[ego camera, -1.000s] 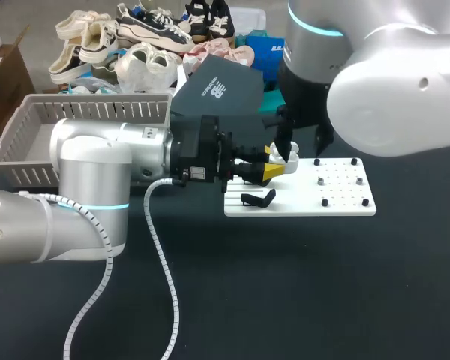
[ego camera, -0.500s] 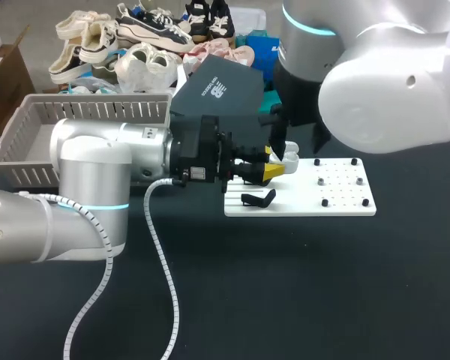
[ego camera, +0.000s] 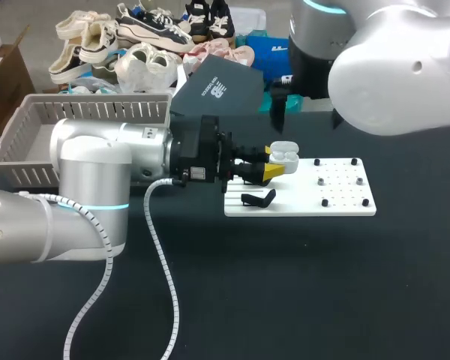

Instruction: Pick up each earbud case from the left stands, insert the matching earbuds, close the lid, and place the case in the box.

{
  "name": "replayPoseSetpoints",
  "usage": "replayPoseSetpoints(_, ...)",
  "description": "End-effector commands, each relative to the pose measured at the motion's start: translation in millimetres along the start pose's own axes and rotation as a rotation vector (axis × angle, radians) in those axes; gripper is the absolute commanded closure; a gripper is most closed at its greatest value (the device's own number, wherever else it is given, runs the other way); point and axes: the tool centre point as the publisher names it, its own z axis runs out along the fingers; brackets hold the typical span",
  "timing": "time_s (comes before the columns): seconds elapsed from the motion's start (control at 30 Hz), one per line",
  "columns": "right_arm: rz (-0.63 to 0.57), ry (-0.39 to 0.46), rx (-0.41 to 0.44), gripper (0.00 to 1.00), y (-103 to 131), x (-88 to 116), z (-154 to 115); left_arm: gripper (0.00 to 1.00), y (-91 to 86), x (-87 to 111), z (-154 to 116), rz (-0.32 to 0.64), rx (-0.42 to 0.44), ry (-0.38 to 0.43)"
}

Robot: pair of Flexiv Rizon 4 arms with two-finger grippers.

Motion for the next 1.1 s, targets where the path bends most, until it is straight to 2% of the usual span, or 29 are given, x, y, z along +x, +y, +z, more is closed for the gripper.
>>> replayPoseSetpoints(0.03, 0.015, 0.016, -0.01, 0.0, -3, -16, 11, 1.0, 0.7, -0.1, 0, 0.0, 0.001, 0.001)
replayPoseSetpoints(0.2, 0.023, 0.038, -0.01, 0.0, -6, -23, 19, 1.0, 0.7, -0.1, 0, 0.0, 0.001, 0.001)
replayPoseSetpoints(0.47, 0.014, 0.094, -0.005, 0.0, -8, -12, 40, 1.0, 0.7, -0.1, 0, 0.0, 0.001, 0.001)
replayPoseSetpoints(0.83, -0.007, 0.122, -0.01, 0.0, -11, 16, 38, 1.0, 0.7, -0.1, 0, 0.0, 0.001, 0.001)
replayPoseSetpoints(1.1, -0.006, 0.101, -0.007, 0.0, -10, 25, 30, 1.0, 0.7, -0.1, 0, 0.0, 0.001, 0.001)
